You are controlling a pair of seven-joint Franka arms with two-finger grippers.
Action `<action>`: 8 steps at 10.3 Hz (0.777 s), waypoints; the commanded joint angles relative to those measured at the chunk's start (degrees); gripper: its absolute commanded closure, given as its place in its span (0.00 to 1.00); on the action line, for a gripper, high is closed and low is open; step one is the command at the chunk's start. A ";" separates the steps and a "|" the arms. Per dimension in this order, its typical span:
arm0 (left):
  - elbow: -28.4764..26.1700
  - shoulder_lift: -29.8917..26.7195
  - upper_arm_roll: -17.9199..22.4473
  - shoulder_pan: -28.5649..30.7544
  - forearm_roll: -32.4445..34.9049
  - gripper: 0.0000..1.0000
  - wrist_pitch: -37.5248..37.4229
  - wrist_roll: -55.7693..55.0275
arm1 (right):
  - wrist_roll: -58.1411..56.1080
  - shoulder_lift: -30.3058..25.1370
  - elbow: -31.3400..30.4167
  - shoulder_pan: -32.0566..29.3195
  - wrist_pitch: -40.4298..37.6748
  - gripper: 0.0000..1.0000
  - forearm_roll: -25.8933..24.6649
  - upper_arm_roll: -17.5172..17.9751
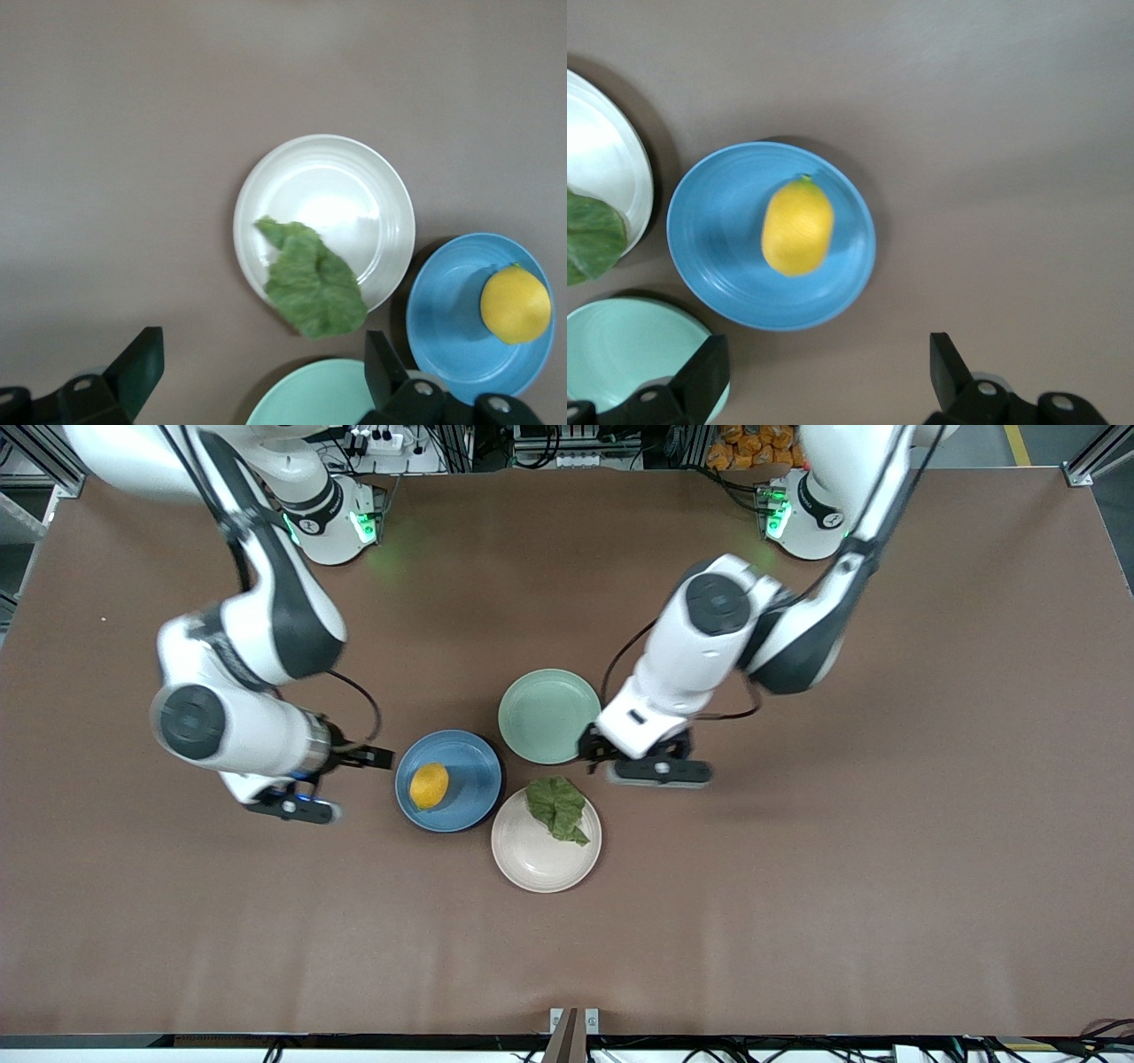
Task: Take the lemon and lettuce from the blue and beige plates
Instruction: 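Reach the right gripper to the lemon while the left gripper reaches the lettuce, then close the right gripper on the lemon while the left gripper grasps the lettuce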
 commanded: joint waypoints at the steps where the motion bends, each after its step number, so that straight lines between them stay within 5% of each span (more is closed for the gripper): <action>1: 2.66 7.53 3.17 -4.60 6.57 0.00 9.21 -2.25 | 1.83 6.15 1.40 0.95 4.06 0.00 -0.25 0.73; 5: 6.08 19.49 14.86 -15.24 6.86 0.00 25.85 -2.17 | 1.92 9.42 -4.39 1.22 15.56 0.00 -0.17 0.81; 8: 8.45 23.55 15.49 -16.57 6.95 0.00 26.67 -2.08 | 2.01 10.30 -5.62 1.13 15.85 0.00 0.54 0.99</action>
